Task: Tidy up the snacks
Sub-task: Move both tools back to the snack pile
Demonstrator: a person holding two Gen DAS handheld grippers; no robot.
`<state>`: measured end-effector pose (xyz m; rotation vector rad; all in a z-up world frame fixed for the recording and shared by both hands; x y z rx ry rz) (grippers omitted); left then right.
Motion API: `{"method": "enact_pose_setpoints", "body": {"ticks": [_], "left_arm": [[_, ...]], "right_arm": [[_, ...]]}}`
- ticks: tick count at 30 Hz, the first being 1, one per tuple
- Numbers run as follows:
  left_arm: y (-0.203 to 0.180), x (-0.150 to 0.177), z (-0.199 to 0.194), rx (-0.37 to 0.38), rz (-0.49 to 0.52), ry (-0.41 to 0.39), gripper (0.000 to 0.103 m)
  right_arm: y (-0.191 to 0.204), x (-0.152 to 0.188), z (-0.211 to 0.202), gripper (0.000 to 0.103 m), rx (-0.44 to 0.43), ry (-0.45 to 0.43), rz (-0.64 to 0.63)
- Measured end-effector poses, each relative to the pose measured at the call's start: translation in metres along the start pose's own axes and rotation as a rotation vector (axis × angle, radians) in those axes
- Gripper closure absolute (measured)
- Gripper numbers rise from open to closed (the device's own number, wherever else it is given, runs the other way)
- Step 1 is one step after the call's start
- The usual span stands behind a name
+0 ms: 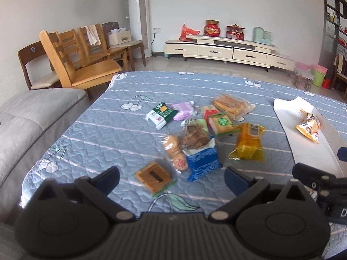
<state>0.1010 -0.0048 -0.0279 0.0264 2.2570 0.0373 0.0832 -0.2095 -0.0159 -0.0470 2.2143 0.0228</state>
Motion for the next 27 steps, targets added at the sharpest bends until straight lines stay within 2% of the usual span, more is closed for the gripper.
{"method": "enact_pose_setpoints", "body": {"ticks": [15, 21, 27], "left_arm": [[0.032, 0.012, 0.019, -0.011, -0.058, 0.041, 0.001], [0.057, 0.032, 0.044, -0.043, -0.061, 0.083, 0.001], [0.073, 0.048, 0.066, 0.040, -0.082, 0.115, 0.001]], "right_arm": [[0.033, 0.006, 0.020, 0.000, -0.048, 0.044, -0.080], [0.041, 0.012, 0.027, 0.000, -0.056, 0.062, -0.098], [0.040, 0.018, 0.033, 0.000, -0.067, 0.066, -0.080]]}}
Point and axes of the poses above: each gripper's, at about its wrist camera, not at the fingertips, and z roughly the way its jaws point, y to its left, x to its underside, the point moved 8 cm from there along z, roughly the way its jaws point, and after that the axes turned 1 degree about y, right-handed, at the moved point
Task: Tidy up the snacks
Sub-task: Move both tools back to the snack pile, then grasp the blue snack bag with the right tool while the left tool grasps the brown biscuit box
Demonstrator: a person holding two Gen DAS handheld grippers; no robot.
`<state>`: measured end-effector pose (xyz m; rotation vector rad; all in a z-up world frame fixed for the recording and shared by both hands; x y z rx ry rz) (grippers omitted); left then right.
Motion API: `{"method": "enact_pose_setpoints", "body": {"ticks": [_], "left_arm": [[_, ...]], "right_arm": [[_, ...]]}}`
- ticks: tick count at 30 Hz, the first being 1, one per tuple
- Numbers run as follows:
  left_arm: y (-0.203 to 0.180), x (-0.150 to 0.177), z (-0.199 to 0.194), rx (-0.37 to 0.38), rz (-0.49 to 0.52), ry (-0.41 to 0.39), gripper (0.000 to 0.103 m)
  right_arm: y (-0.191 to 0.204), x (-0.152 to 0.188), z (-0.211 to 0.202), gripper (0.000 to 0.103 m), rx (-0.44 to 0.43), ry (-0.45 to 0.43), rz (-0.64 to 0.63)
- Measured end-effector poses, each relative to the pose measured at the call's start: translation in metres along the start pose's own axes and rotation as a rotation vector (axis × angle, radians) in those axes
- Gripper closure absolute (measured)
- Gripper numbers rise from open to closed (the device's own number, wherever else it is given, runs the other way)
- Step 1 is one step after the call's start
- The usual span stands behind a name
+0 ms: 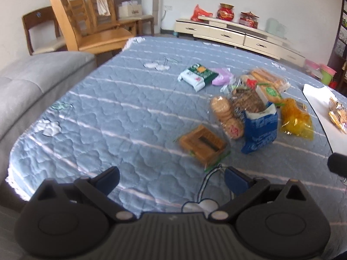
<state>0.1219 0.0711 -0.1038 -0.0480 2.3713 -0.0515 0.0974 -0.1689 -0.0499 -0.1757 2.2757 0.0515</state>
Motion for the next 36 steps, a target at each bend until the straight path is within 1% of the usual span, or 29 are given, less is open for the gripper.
{"method": "enact_pose_setpoints", "body": {"ticks": [3, 7, 8, 11, 13, 15, 18, 20, 21, 22, 23, 24, 27, 30, 31, 33, 36], "left_arm": [[-0.004, -0.002, 0.006, 0.049, 0.062, -0.015, 0.001], [-0.019, -0.009, 0.015, 0.093, 0.235, -0.029, 0.001], [-0.025, -0.011, 0.019, 0.099, 0.296, -0.028, 0.001], [-0.035, -0.017, 0.029, 0.060, 0.459, -0.045, 0.001], [-0.039, -0.019, 0.038, 0.083, 0.514, -0.040, 0.001], [-0.038, -0.023, 0.044, 0.122, 0.497, -0.043, 0.000], [-0.032, -0.030, 0.055, 0.183, 0.431, -0.019, 0.000], [-0.030, -0.030, 0.056, 0.230, 0.397, -0.015, 0.008], [-0.031, -0.029, 0.054, 0.266, 0.379, -0.013, 0.026], [-0.034, -0.030, 0.052, 0.272, 0.373, -0.019, 0.043], [-0.037, -0.030, 0.049, 0.252, 0.393, -0.033, 0.047], [-0.040, -0.029, 0.047, 0.257, 0.406, -0.036, 0.052], [-0.041, -0.027, 0.044, 0.218, 0.391, -0.036, 0.054], [-0.037, -0.026, 0.036, 0.148, 0.358, -0.043, 0.054], [-0.034, -0.028, 0.034, 0.124, 0.337, -0.048, 0.054], [-0.023, -0.028, 0.026, 0.076, 0.256, -0.050, 0.054], [-0.007, -0.027, 0.019, 0.049, 0.103, -0.025, 0.054]], "right_arm": [[0.000, 0.001, 0.003, 0.000, -0.010, 0.003, 0.006], [-0.002, 0.003, 0.007, 0.000, -0.022, 0.005, 0.017], [-0.002, 0.003, 0.008, 0.000, -0.024, 0.003, 0.024], [-0.004, 0.003, 0.010, 0.000, -0.030, -0.002, 0.043], [-0.005, 0.004, 0.011, 0.000, -0.028, -0.004, 0.051], [-0.006, 0.004, 0.014, 0.000, -0.025, -0.002, 0.057], [-0.009, 0.005, 0.018, 0.000, -0.021, 0.003, 0.064], [-0.009, 0.005, 0.020, 0.000, -0.021, 0.004, 0.066], [-0.007, 0.005, 0.020, 0.000, -0.023, 0.000, 0.067], [-0.006, 0.005, 0.021, 0.000, -0.026, -0.002, 0.067], [-0.005, 0.005, 0.023, 0.000, -0.030, -0.001, 0.068], [-0.004, 0.006, 0.025, 0.000, -0.033, 0.000, 0.066], [0.001, 0.007, 0.032, 0.000, -0.042, 0.005, 0.051], [0.007, 0.003, 0.040, 0.000, -0.060, -0.007, 0.029], [0.009, 0.001, 0.044, 0.000, -0.067, -0.010, 0.021], [0.014, -0.004, 0.052, 0.000, -0.085, -0.018, 0.006], [0.023, -0.014, 0.069, 0.000, -0.118, -0.024, -0.020]]}}
Point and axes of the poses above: each gripper's, at about its wrist camera, not at the fingertips, and z roughly the way its jaws point, y to its left, x to its underside, the point moved 8 cm from there along z, roughly the way its jaws point, and after that the axes turned 1 degree about y, right-handed, at the moved point
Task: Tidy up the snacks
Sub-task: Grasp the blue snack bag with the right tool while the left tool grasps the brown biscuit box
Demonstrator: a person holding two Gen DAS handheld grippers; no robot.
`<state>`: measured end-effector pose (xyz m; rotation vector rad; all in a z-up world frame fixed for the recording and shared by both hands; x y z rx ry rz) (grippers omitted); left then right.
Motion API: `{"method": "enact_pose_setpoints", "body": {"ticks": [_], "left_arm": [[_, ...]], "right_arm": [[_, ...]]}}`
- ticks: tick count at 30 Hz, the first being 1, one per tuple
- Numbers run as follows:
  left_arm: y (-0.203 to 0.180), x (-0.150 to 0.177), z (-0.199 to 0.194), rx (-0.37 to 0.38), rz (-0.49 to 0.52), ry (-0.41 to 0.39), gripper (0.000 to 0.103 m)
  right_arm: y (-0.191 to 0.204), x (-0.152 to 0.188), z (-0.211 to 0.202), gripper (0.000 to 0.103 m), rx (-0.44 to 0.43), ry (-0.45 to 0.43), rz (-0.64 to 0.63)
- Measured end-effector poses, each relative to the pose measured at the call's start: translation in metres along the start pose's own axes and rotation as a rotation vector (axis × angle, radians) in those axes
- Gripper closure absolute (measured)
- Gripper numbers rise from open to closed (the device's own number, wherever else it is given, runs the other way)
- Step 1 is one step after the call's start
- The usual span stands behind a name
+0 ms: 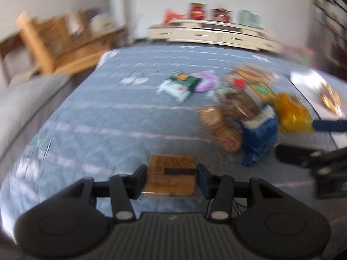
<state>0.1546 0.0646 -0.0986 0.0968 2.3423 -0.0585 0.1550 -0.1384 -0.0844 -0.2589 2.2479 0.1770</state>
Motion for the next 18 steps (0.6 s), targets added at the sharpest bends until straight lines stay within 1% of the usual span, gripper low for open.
{"method": "enact_pose_setpoints", "body": {"ticks": [1, 3, 4, 7, 8, 9, 10, 15, 18], "left_arm": [[0.004, 0.001, -0.002, -0.010, -0.039, -0.001, 0.054], [0.010, 0.003, -0.008, -0.018, -0.092, -0.004, 0.054], [0.011, 0.005, -0.010, -0.018, -0.101, -0.005, 0.054], [0.011, 0.005, -0.014, -0.054, -0.087, -0.010, 0.054], [0.011, 0.006, -0.015, -0.056, -0.094, -0.011, 0.054], [0.011, 0.005, -0.017, -0.057, -0.101, -0.014, 0.054], [0.011, 0.004, -0.019, -0.059, -0.102, -0.019, 0.054], [0.005, 0.000, -0.027, -0.062, -0.102, -0.037, 0.054], [-0.004, -0.001, -0.034, -0.059, -0.096, -0.049, 0.054]], "right_arm": [[0.004, -0.003, 0.007, 0.000, -0.016, 0.006, -0.014], [0.008, -0.009, 0.019, 0.000, -0.019, 0.009, -0.043], [0.010, -0.011, 0.025, 0.000, -0.019, 0.010, -0.054], [0.011, -0.018, 0.040, 0.000, -0.026, 0.022, -0.063], [0.012, -0.018, 0.045, 0.004, -0.038, 0.030, -0.064], [0.013, -0.018, 0.049, 0.036, -0.044, 0.044, -0.065], [0.015, -0.018, 0.052, 0.043, -0.050, 0.060, -0.072], [0.014, -0.016, 0.037, 0.044, -0.009, 0.055, -0.079], [0.004, -0.013, 0.015, 0.044, 0.000, 0.043, -0.036]]}}
Point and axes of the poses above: each gripper's, at about its wrist camera, not at the fingertips, and z roughly the way its jaws point, y to its left, x to its underside, the point moved 8 cm from there along z, roughly the way its jaws point, and after that the axes turned 1 degree about y, right-handed, at the moved point
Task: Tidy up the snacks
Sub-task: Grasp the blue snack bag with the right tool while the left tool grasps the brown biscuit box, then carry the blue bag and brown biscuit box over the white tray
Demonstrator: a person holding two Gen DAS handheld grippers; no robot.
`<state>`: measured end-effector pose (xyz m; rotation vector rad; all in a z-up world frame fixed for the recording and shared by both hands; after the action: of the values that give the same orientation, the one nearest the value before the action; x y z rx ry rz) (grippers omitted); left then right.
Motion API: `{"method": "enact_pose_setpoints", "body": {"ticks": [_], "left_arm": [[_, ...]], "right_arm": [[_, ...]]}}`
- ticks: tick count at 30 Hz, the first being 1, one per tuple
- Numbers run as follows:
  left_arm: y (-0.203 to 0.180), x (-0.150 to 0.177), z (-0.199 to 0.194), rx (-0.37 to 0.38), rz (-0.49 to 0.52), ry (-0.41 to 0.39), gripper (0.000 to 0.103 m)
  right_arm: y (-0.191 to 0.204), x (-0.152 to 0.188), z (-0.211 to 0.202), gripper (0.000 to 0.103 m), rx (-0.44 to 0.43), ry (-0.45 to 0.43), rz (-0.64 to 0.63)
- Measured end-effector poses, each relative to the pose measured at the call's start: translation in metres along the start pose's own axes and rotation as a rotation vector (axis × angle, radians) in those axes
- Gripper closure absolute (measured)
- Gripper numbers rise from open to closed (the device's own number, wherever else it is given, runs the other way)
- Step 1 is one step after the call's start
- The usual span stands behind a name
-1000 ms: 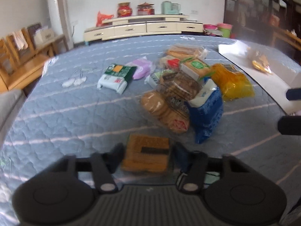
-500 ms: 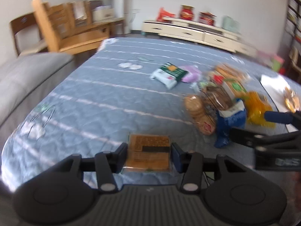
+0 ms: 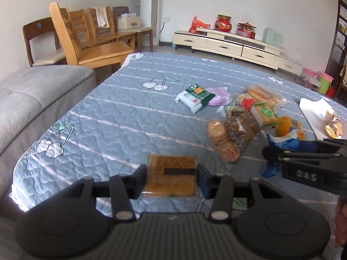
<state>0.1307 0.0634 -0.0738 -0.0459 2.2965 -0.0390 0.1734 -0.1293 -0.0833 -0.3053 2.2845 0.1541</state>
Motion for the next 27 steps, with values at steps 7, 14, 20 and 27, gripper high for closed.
{"method": "enact_pose_setpoints", "body": {"ticks": [7, 14, 20, 27], "left_arm": [[-0.025, -0.004, -0.018, 0.009, 0.031, -0.024, 0.054], [-0.046, -0.005, -0.037, 0.018, 0.058, -0.047, 0.054], [-0.064, -0.008, -0.050, 0.038, 0.075, -0.059, 0.054], [-0.086, -0.009, -0.061, 0.068, 0.102, -0.074, 0.054]], "right_arm": [[-0.025, 0.012, -0.057, 0.044, 0.045, -0.026, 0.069], [-0.050, 0.025, -0.105, 0.044, 0.092, -0.057, 0.107], [-0.067, 0.032, -0.135, 0.044, 0.118, -0.080, 0.134], [-0.085, 0.034, -0.157, 0.044, 0.164, -0.111, 0.149]]}}
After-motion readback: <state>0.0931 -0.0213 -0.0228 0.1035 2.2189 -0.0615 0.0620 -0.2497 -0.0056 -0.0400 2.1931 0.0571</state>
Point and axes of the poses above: each gripper's, at about its wrist camera, not at the fingertips, and z roughly the way its jaws point, y to its left, x to its underside, the point moved 8 cm from there along z, roughly the way its jaws point, and after that the axes turned 1 degree about y, right-handed, at the moved point
